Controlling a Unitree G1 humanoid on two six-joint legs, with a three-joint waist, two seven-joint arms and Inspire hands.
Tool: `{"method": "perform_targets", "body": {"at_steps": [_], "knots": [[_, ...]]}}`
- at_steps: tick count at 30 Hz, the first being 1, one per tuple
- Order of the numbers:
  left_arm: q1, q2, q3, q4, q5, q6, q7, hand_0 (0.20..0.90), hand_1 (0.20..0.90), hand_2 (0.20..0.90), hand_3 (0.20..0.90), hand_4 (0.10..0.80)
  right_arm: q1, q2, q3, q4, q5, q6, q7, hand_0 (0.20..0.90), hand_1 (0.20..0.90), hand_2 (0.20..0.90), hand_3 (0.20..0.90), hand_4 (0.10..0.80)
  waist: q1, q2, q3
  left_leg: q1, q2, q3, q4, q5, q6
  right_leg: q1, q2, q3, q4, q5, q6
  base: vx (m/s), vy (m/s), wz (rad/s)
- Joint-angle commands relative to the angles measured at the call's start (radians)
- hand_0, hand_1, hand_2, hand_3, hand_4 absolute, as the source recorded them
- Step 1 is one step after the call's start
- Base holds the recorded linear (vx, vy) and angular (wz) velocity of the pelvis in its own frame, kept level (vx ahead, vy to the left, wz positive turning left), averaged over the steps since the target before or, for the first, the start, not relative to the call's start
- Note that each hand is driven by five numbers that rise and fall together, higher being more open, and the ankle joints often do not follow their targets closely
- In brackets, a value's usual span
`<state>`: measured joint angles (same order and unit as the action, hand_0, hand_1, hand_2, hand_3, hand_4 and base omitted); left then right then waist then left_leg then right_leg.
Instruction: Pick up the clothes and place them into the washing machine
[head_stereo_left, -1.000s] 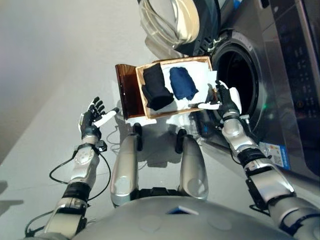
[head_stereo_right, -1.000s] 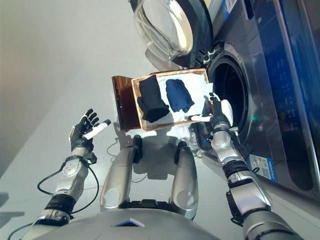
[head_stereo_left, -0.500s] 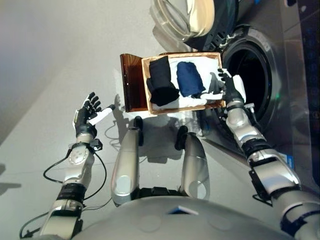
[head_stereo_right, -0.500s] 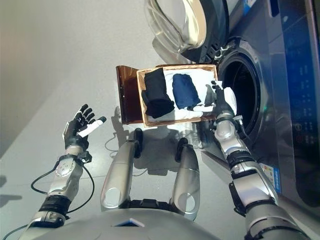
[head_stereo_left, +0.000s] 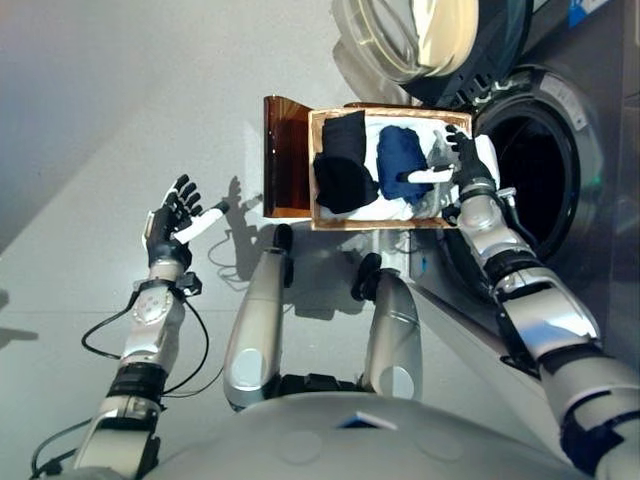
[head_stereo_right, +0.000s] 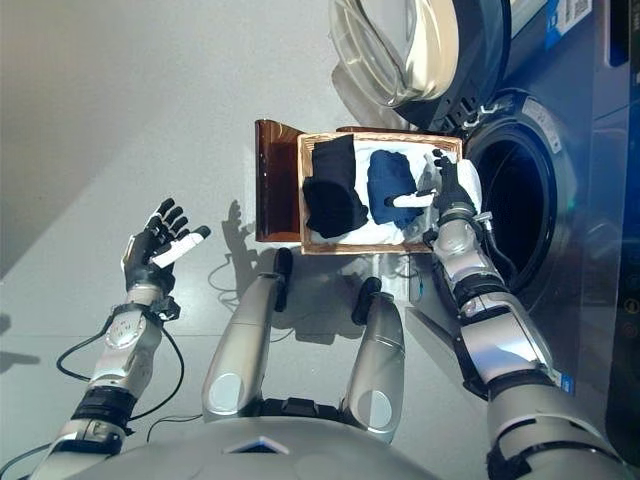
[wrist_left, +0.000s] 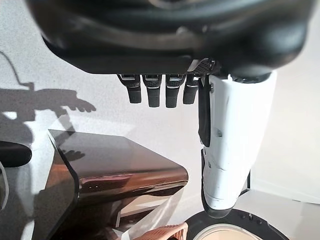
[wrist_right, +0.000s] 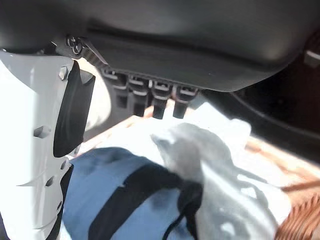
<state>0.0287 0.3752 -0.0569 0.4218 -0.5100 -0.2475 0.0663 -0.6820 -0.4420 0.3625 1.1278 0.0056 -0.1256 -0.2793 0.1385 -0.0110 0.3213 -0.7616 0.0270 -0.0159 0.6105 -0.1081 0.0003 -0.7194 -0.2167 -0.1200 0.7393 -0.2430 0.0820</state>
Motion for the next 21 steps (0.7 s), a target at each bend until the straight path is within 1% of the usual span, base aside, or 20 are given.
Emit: {"method": "perform_targets", "body": {"at_steps": [1,4,9,16,21], "knots": [[0.016,0.07,0.035,-0.106,-0.001,-0.072,0.021,0.9,0.9,0.9,0.9,0.8,-0.033,-0.01,-0.007,0.028,0.038,-0.021,-0.016,0.9,0.9,0.9,0.9,0.8,0.014,-0.019,-0.057,0.017,-0.016,0.014,0.017,-0.083,-0.012,-0.004,0.004,0.027,-0.106,0.111,0.017,0.0,0.0,0.0],[0.011,0.069,0.038,-0.1,0.004,-0.07,0.025,0.9,0.9,0.9,0.9,0.8,-0.043,0.022,-0.022,0.046,0.069,-0.022,-0.008,0.9,0.9,0.9,0.9,0.8,0.018,-0.02,-0.057,0.003,-0.015,0.014,0.03,-0.088,-0.009,-0.019,0.004,0.028,-0.098,0.113,0.017,-0.014,0.012,0.02],[0.001,0.071,0.035,-0.103,0.012,-0.061,0.026,0.9,0.9,0.9,0.9,0.8,-0.066,0.069,-0.005,0.072,0.058,-0.011,-0.002,0.9,0.9,0.9,0.9,0.8,0.023,-0.022,-0.051,-0.014,-0.014,0.015,0.048,-0.095,-0.003,-0.032,0.005,0.024,-0.094,0.117,0.02,-0.027,0.019,0.02],[-0.003,0.088,0.043,-0.143,0.016,-0.058,0.024,0.9,0.9,0.9,0.9,0.8,-0.079,0.082,-0.008,0.11,0.039,0.008,0.004,0.9,0.9,0.9,0.9,0.8,0.038,-0.024,-0.04,-0.052,-0.017,-0.001,0.084,-0.103,0.003,-0.054,0.003,0.01,-0.069,0.112,0.021,-0.03,-0.004,0.02],[-0.006,0.096,0.041,-0.163,0.019,-0.054,0.018,0.9,0.9,0.9,0.9,0.8,-0.083,0.075,-0.013,0.135,0.026,0.016,0.012,0.9,0.9,0.9,0.9,0.8,0.047,-0.025,-0.035,-0.072,-0.021,-0.014,0.104,-0.108,0.006,-0.058,0.001,-0.006,-0.058,0.109,0.023,-0.019,-0.008,0.09]]}}
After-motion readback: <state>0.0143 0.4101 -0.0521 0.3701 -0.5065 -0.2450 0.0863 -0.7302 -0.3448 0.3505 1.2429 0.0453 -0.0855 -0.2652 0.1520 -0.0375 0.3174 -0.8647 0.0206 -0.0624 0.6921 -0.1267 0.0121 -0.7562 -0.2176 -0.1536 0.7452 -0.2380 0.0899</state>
